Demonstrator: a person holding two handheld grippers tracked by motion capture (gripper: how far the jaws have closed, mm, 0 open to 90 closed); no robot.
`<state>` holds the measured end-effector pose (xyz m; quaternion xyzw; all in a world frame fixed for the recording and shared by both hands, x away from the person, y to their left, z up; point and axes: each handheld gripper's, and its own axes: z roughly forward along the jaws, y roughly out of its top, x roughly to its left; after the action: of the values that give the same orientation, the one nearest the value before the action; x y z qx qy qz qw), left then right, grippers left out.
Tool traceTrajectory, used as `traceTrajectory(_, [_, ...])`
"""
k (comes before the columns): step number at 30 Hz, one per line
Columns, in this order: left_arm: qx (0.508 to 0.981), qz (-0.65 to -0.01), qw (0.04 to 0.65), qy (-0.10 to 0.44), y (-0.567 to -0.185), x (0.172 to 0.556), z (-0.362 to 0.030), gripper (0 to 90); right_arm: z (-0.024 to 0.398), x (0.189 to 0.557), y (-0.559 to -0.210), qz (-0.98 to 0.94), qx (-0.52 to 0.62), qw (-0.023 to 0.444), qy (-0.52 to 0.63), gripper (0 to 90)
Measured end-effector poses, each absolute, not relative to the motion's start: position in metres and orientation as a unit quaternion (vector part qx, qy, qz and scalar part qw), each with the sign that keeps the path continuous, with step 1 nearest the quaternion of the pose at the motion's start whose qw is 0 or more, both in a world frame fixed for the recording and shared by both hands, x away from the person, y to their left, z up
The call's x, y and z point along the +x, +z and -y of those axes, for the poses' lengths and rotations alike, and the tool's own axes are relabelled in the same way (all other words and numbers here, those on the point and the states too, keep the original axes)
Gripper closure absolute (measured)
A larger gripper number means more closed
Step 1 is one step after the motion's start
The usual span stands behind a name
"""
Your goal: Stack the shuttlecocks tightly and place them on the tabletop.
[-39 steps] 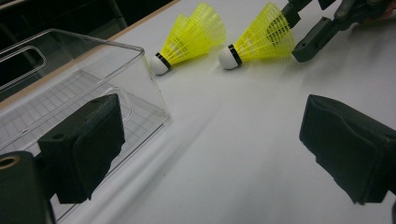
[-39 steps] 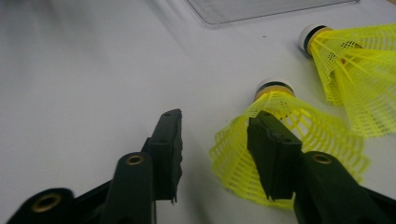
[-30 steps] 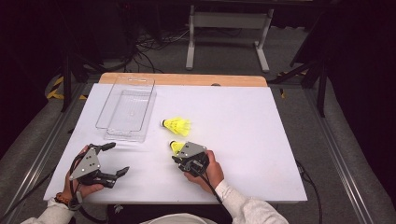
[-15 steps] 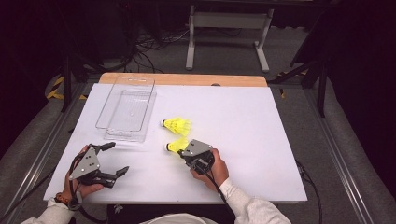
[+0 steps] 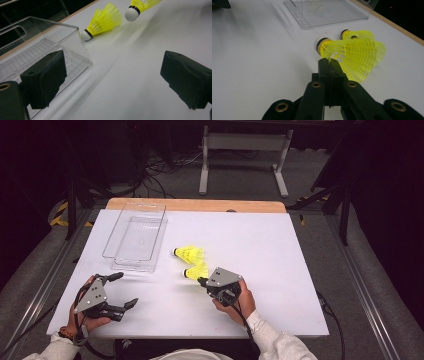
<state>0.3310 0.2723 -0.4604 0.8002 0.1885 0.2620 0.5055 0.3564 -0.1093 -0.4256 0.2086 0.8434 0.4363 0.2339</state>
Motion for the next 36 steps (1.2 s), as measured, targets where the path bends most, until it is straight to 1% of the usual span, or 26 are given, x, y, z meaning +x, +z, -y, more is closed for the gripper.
traceTrajectory(16, [0.8,-0.188,0.506,0.261,-0.46,0.331,-0.273,7.5,0.123,0.351,-0.413,-0.838,0.203,0.245,0.444,90.0])
traceTrajectory(36, [0.798,-0.189,0.509,0.261,-0.46,0.331,-0.274,7.5,0.138,0.353,-0.403,-0.825,0.215,0.256,0.456,90.0])
